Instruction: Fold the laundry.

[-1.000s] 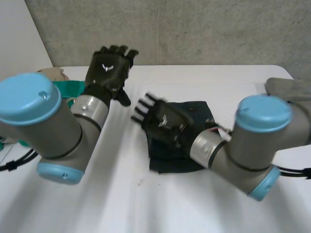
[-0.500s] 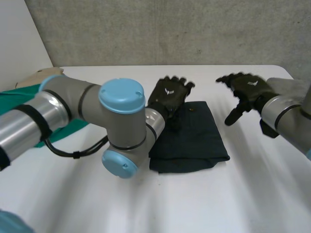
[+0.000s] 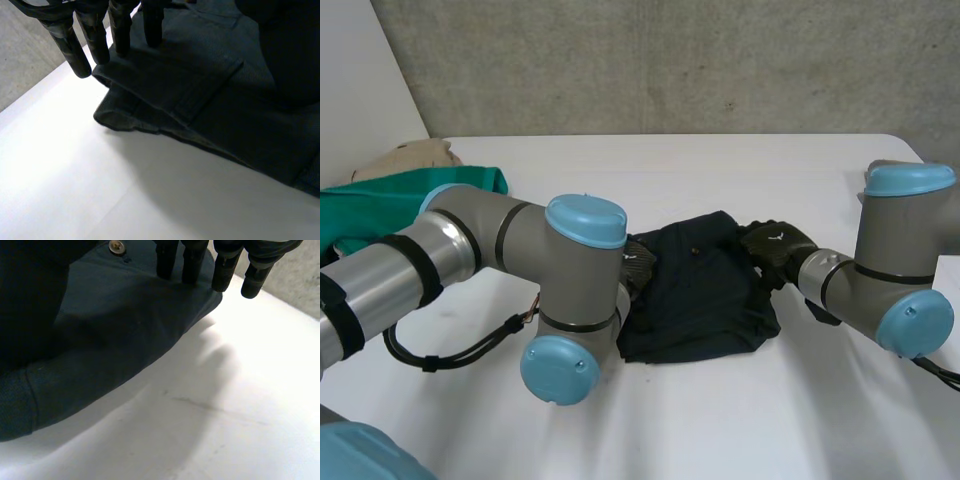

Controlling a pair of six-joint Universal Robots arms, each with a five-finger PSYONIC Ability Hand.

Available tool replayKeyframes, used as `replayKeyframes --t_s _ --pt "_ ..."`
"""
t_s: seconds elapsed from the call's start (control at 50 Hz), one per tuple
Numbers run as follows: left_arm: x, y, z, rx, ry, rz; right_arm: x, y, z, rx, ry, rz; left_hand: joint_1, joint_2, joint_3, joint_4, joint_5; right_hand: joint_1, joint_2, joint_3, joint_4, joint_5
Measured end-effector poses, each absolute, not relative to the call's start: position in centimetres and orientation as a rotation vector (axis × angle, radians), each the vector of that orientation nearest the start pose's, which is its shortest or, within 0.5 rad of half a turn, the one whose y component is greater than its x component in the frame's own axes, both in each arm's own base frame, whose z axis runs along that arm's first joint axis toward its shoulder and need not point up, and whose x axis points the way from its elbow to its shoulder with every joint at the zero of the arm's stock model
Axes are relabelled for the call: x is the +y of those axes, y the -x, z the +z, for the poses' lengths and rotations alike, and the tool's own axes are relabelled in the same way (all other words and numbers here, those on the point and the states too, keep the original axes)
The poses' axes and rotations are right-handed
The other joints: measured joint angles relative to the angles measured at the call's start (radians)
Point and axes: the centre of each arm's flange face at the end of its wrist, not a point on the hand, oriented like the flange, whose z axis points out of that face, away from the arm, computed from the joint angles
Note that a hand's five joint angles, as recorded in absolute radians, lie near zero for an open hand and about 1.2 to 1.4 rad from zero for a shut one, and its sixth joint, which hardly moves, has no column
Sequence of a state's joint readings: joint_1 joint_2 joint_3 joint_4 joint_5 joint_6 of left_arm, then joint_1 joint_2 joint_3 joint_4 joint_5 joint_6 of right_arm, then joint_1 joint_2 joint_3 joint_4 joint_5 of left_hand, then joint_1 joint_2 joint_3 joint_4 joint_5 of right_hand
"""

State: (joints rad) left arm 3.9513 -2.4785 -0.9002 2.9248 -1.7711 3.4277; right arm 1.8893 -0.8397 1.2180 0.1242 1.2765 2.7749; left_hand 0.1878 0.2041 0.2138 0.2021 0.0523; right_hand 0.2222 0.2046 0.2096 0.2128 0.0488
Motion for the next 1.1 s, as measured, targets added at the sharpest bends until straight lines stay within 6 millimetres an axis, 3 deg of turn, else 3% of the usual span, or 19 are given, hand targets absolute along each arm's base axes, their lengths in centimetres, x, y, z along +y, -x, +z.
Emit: replayKeyframes --t_s 0.1,0.2,0.22,0.3,0.36,0.46,0.56,0.66,0.82,0.86,0.9,0.94,0.96,1.1 --pt "-24.0 38.9 16.6 2.413 -1.196 -1.828 -32.2 -27.3 16.0 2.249 1.079 -1.578 0.0 0.0 0.0 0.0 0.0 0.0 0.0 0.0 0.0 0.0" --pt "-23.7 38.9 21.9 2.343 -1.147 -2.033 -31.1 -26.9 19.1 2.193 1.06 -1.742 0.0 0.0 0.0 0.0 0.0 0.0 0.0 0.0 0.0 0.0" --pt "-23.7 38.9 21.9 2.343 -1.147 -2.033 -31.1 -26.9 19.1 2.193 1.06 -1.742 0.0 0.0 0.0 0.0 0.0 0.0 0.0 0.0 0.0 0.0" --pt "-23.1 39.1 25.8 2.294 -1.191 -2.223 -28.3 -26.9 20.7 2.13 1.066 -1.867 0.0 0.0 0.0 0.0 0.0 0.0 0.0 0.0 0.0 0.0" --pt "-22.8 39.4 27.1 2.3 -1.264 -2.304 -26.3 -27.1 20.2 2.105 1.095 -1.878 0.0 0.0 0.0 0.0 0.0 0.0 0.0 0.0 0.0 0.0" --pt "-22.4 39.5 28.2 2.424 -1.478 -2.39 -22.1 -28.0 17.1 2.059 1.182 -1.821 0.0 0.0 0.0 0.0 0.0 0.0 0.0 0.0 0.0 0.0" --pt "-22.4 39.2 28.5 2.564 -1.64 -2.383 -20.4 -28.7 14.3 2.021 1.219 -1.802 0.0 0.0 0.0 0.0 0.0 0.0 0.0 0.0 0.0 0.0" --pt "-22.6 38.9 28.5 2.628 -1.686 -2.365 -21.0 -29.4 11.6 2.001 1.207 -1.846 0.0 0.0 0.0 0.0 0.0 0.0 0.0 0.0 0.0 0.0" --pt "-23.0 38.8 28.1 2.63 -1.61 -2.357 -24.1 -30.7 10.4 1.961 1.14 -1.986 0.0 0.0 0.0 0.0 0.0 0.009 0.012 0.011 0.005 0.005" --pt "-23.1 38.7 28.1 2.628 -1.599 -2.357 -24.7 -31.0 10.4 1.949 1.128 -2.009 0.0 0.0 0.0 0.0 0.0 0.116 0.128 0.108 0.107 0.102" --pt "-23.1 38.7 28.0 2.626 -1.587 -2.357 -25.6 -31.4 10.5 1.931 1.111 -2.034 0.0 0.0 0.0 0.0 0.0 0.573 0.577 0.559 0.553 0.45" --pt "-23.2 38.7 28.0 2.625 -1.584 -2.358 -25.9 -31.5 10.6 1.924 1.105 -2.043 0.0 0.0 0.0 0.0 0.0 0.684 0.729 0.705 0.678 0.546" --pt "-23.1 38.7 28.0 2.624 -1.581 -2.358 -26.5 -31.8 10.8 1.906 1.093 -2.06 0.0 0.0 0.0 0.0 0.0 0.832 0.929 0.906 0.893 0.741" --pt "-23.1 38.6 28.1 2.618 -1.581 -2.365 -28.8 -33.0 12.7 1.817 1.053 -2.141 0.0 0.0 0.0 0.0 0.0 0.838 0.969 0.95 0.982 0.832"
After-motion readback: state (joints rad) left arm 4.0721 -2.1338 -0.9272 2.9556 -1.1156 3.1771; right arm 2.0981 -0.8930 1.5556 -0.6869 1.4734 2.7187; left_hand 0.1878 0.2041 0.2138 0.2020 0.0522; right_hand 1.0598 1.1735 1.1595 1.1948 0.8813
